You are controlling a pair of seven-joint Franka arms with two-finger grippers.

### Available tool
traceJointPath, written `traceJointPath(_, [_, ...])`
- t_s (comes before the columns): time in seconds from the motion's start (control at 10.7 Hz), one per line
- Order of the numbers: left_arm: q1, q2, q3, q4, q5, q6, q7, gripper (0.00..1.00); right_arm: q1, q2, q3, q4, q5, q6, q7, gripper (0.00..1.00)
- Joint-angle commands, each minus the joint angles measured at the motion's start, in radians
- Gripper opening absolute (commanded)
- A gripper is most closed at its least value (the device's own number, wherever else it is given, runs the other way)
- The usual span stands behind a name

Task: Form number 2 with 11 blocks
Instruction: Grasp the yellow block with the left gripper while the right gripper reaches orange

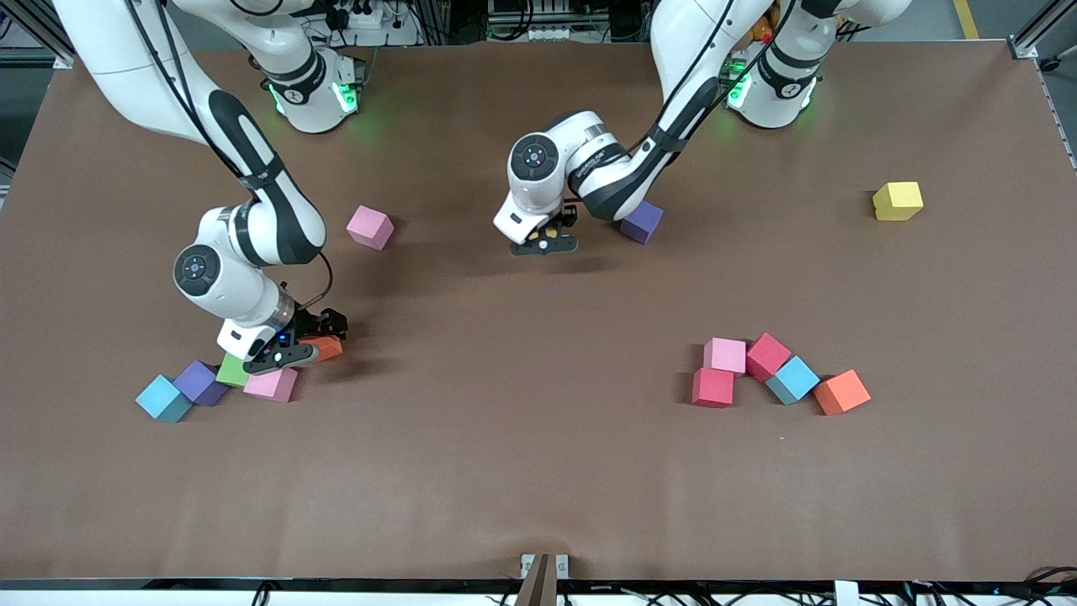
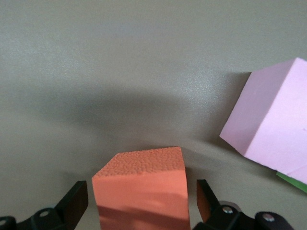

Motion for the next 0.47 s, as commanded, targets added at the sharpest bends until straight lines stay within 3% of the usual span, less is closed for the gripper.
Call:
traceJointPath(0.0, [0.000, -0.012, -0.051, -0.028, 0.012, 0.013, -0.024, 0.31, 0.004, -0.003, 0.002, -0.009, -0.004, 0.014, -0.011, 0.84])
traceJointPath(0.37, [0.004, -0.053, -0.133, -0.131, 0.017, 0.011, -0.040, 0.32, 0.001, -0.003, 0.001, 0.005, -0.004, 0.005, -0.068, 0.55])
